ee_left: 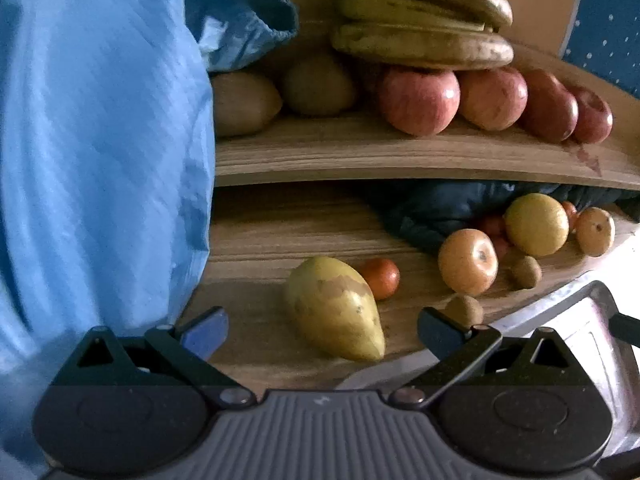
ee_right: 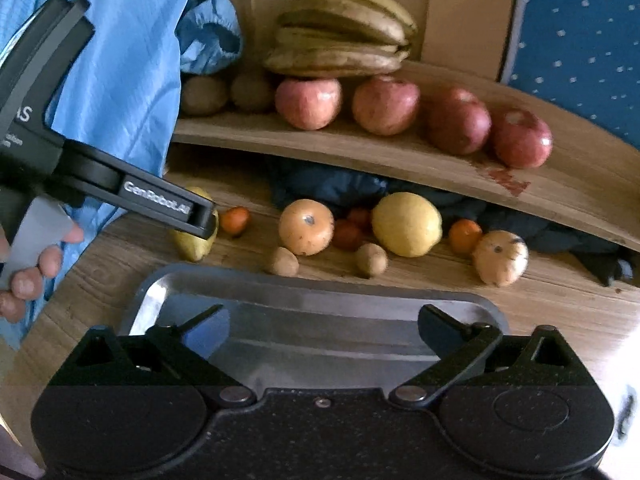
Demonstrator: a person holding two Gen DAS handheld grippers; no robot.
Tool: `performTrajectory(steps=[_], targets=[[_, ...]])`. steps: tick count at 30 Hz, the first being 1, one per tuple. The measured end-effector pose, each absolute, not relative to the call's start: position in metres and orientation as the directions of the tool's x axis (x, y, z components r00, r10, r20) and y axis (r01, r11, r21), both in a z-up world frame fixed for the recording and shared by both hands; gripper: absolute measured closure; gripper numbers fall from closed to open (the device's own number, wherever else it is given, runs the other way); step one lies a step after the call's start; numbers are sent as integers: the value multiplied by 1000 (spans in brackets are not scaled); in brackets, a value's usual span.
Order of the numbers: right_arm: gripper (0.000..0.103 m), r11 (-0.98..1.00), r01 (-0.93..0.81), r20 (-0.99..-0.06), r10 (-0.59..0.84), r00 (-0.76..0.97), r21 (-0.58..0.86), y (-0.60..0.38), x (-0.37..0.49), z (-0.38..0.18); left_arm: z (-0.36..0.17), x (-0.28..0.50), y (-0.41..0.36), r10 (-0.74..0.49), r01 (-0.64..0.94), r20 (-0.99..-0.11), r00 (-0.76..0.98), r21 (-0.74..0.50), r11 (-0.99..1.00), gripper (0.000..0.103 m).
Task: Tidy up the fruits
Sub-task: 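Move the left tool to the yellow pear while the right tool reaches the small brown kiwi, then close the left tool on the yellow pear while the right tool closes on the kiwi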
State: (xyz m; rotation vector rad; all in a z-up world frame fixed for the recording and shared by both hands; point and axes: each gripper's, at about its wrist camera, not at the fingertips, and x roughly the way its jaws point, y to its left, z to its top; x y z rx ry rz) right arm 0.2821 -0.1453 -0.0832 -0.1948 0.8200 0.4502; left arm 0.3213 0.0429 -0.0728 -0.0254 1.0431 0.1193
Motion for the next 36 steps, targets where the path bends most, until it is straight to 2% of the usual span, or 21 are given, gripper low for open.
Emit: performTrajectory(steps=[2, 9, 12, 15, 22, 30, 32, 36], targets=[[11, 890, -457, -749, 310, 586, 11, -138, 290, -86, -76, 325, 45, 74, -100, -865, 497, 27, 995, 0], [16, 886, -461, -763, 326, 558, 42, -119, 313, -95, -85, 337, 51, 54, -94, -877, 477, 10, 995, 1], [23, 879, -475, -774, 328, 542, 41, -112, 321, -99, -88, 339, 54, 40, -97, -886, 462, -6, 995, 2], [25, 877, -480, -777, 328, 537, 38, -106, 329, -101, -93, 343, 57, 18, -101, -892, 453, -31, 994, 5], [43, 873, -486, -812, 316, 490, 46, -95, 345, -112, -99, 347, 69, -6, -139, -902, 433, -74, 987, 15], [45, 883, -461, -844, 310, 437, 86, -86, 363, -117, -103, 346, 82, -53, -164, -905, 422, -133, 977, 18], [54, 893, -438, -856, 307, 416, 107, -85, 368, -118, -103, 346, 84, -57, -165, -905, 421, -138, 977, 18], [63, 908, -404, -876, 282, 391, 111, -81, 374, -120, -104, 346, 88, -73, -166, -906, 417, -155, 974, 21]])
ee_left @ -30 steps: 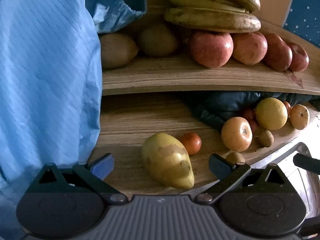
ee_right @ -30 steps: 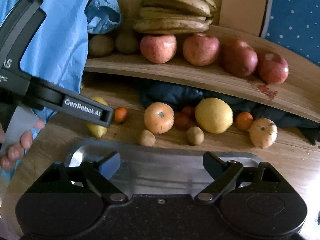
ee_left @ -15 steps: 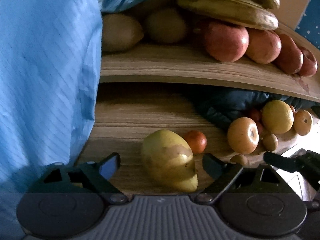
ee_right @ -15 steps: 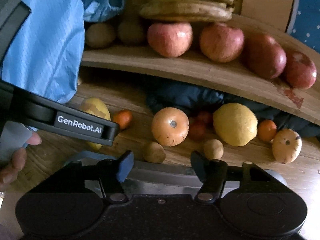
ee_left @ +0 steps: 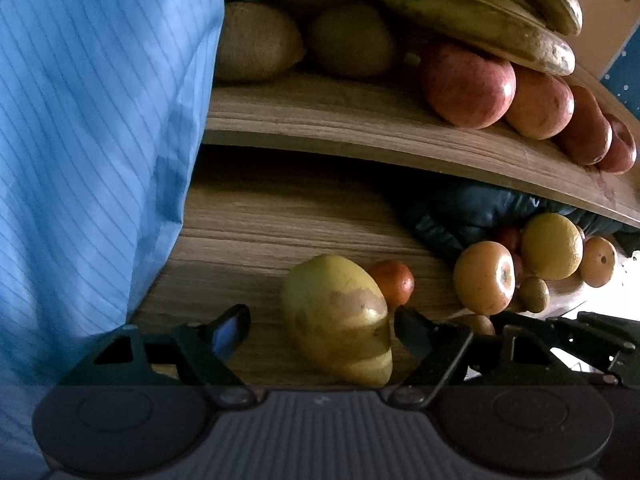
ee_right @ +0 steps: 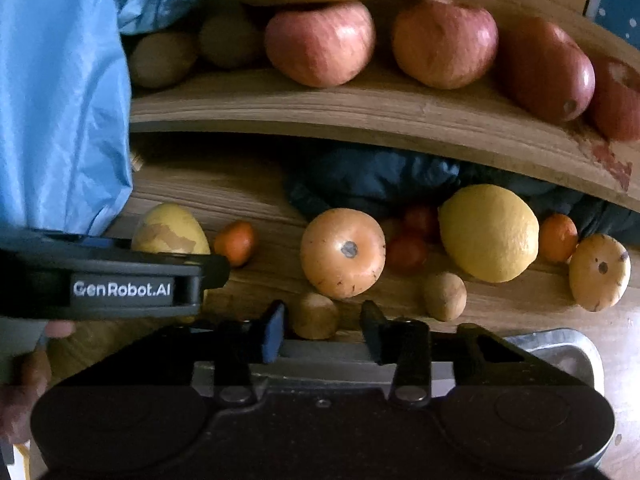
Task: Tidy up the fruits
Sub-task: 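Close the left tool on the yellow pear while the right tool closes on the kiwi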
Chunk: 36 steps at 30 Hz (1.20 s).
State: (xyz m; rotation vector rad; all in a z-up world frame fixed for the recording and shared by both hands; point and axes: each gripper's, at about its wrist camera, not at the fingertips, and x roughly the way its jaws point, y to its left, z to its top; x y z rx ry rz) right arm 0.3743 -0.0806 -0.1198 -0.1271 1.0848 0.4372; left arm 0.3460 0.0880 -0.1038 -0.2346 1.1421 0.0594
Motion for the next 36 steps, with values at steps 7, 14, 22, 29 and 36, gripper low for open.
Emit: performTrajectory(steps=[7, 14, 22, 29, 36], targets=[[71, 909, -399, -883, 281, 377, 119, -71, 378, -121, -111, 350, 93, -106, -159, -899, 425, -190, 969, 25], [71, 913, -387, -882, 282, 379, 126, -75, 378, -120, -113, 351, 95, -118, -156, -892, 436, -204, 966, 28], [72, 914, -383, -877, 286, 385, 130, -75, 378, -122, -111, 349, 104, -171, -161, -878, 448, -267, 950, 44], [72, 906, -396, -866, 313, 391, 149, -74, 374, -121, -109, 344, 107, -178, -198, -871, 458, -295, 935, 46], [72, 900, -402, -844, 343, 413, 169, -80, 368, -112, -101, 339, 105, -170, -190, -857, 485, -294, 937, 46]])
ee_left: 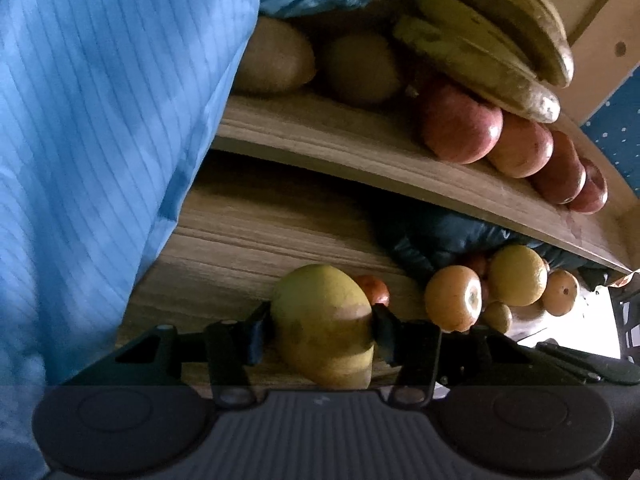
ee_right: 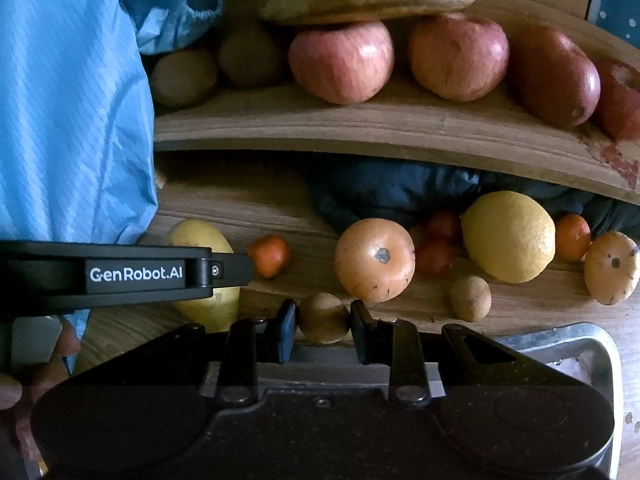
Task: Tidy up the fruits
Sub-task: 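Close the left tool on the yellow pear while the right tool closes on the kiwi, then carry the pear in the left tool over the tray while the right tool carries the kiwi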
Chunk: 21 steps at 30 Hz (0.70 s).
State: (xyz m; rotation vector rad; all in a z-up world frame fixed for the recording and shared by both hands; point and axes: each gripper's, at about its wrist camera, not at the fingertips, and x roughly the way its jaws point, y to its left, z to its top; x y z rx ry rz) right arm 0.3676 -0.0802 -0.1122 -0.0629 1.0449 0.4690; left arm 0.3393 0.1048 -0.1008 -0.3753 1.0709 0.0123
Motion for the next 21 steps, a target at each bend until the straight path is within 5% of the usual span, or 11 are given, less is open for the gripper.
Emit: performTrajectory(steps=[21], targets=[[72, 878, -446, -802, 389, 454, 174, -119, 300, -79, -65, 279, 72, -158, -143, -837, 523, -269, 953, 46]])
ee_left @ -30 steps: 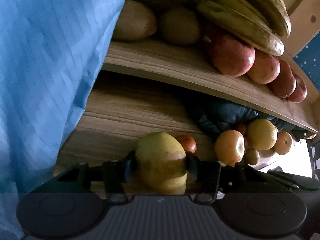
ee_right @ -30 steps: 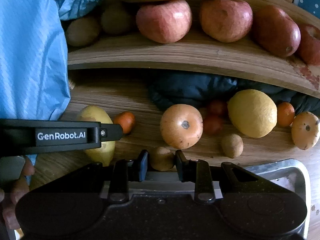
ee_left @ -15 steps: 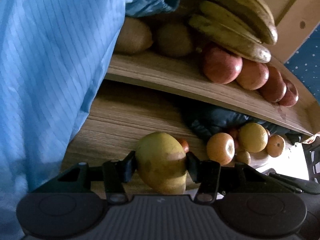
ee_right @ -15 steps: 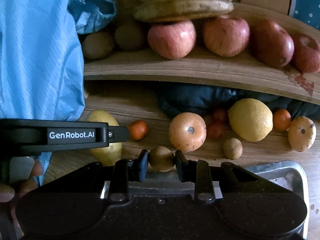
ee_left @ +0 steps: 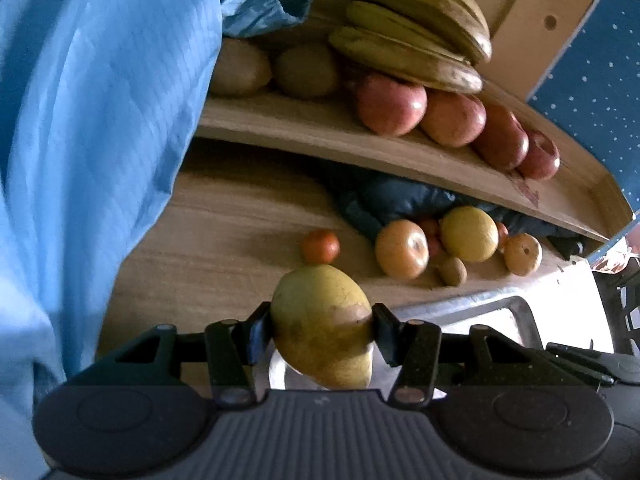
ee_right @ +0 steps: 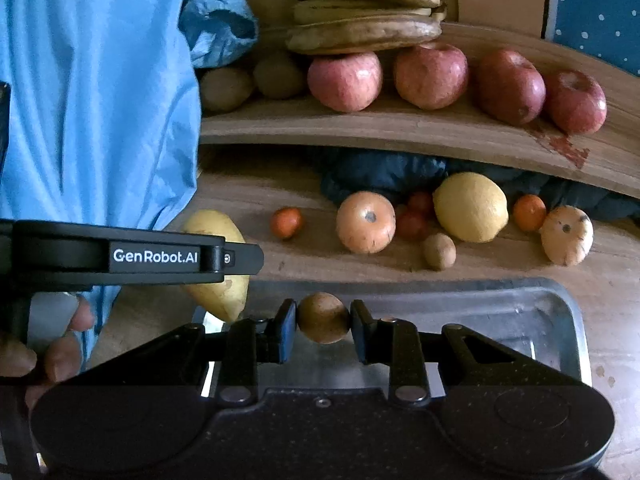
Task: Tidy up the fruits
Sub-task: 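Carry the pear in the left tool over the tray while the right tool carries the kiwi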
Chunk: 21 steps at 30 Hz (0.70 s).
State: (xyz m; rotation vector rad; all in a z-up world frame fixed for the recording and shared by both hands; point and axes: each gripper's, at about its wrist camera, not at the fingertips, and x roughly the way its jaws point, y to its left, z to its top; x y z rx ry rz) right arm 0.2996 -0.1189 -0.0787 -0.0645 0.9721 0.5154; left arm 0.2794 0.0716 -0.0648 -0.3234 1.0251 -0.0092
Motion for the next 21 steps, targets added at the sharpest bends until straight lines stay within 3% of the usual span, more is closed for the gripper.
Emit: performTrajectory(steps=[21], targets=[[72, 797, -575, -847, 427, 317, 187, -155, 226, -92, -68, 207, 34, -139, -204, -876, 462, -257, 944, 46]])
